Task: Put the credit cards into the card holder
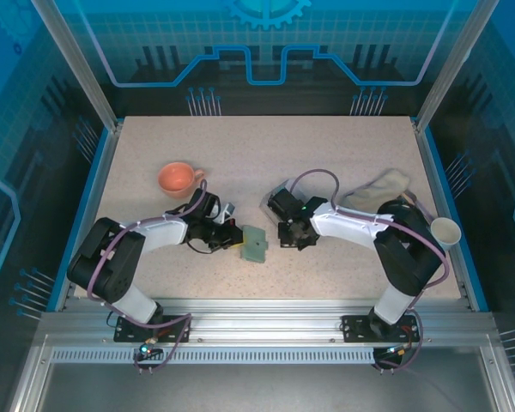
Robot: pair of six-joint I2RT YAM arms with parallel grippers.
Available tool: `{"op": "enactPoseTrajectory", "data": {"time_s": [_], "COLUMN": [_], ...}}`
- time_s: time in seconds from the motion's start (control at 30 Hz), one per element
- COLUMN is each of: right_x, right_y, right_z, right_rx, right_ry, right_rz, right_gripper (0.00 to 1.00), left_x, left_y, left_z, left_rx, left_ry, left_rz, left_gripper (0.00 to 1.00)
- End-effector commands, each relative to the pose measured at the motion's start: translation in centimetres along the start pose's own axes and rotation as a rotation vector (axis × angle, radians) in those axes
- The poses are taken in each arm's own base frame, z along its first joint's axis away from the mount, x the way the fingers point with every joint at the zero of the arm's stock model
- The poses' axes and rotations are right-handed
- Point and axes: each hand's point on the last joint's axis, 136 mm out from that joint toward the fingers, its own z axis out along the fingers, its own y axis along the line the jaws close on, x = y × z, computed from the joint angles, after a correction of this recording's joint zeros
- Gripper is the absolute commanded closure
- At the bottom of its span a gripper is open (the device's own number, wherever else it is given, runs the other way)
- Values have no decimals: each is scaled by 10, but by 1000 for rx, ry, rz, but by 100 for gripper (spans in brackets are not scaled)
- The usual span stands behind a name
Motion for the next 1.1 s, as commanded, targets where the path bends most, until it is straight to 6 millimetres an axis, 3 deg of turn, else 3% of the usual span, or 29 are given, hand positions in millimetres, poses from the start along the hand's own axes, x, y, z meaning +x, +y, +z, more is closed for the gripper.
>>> {"op": "enactPoseTrajectory", "data": {"time_s": [0.0, 0.17, 0.4, 0.5, 0.8, 0.93, 1.07], "right_x": [-5, -10, -2, 4, 26, 24, 12], "right_y": [27, 83, 108, 106, 68, 46, 41], "right_z": [-17, -21, -4, 7, 46, 50, 43], "right_rx": [-121, -266, -275, -232, 46, 200, 215], "right_ry": [-9, 5, 49, 64, 87, 42, -7], "right_rz": [-51, -124, -160, -175, -254, -253, -227], "right_gripper": [77, 67, 61, 60, 54, 63, 76], "left_x": [3, 2, 0, -1, -4, -4, 3], "left_y": [-2, -8, -14, -16, -22, -22, -15], "left_z": [-2, -3, -4, -5, -8, -9, -9], "left_rx": [16, 39, 60, 65, 81, 76, 53], "left_ry": [4, 2, 1, -2, -14, -19, -2], "left_rz": [-11, -6, -3, -2, 4, 7, 8], "left_gripper": [100, 100, 100, 100, 100, 100, 100]}}
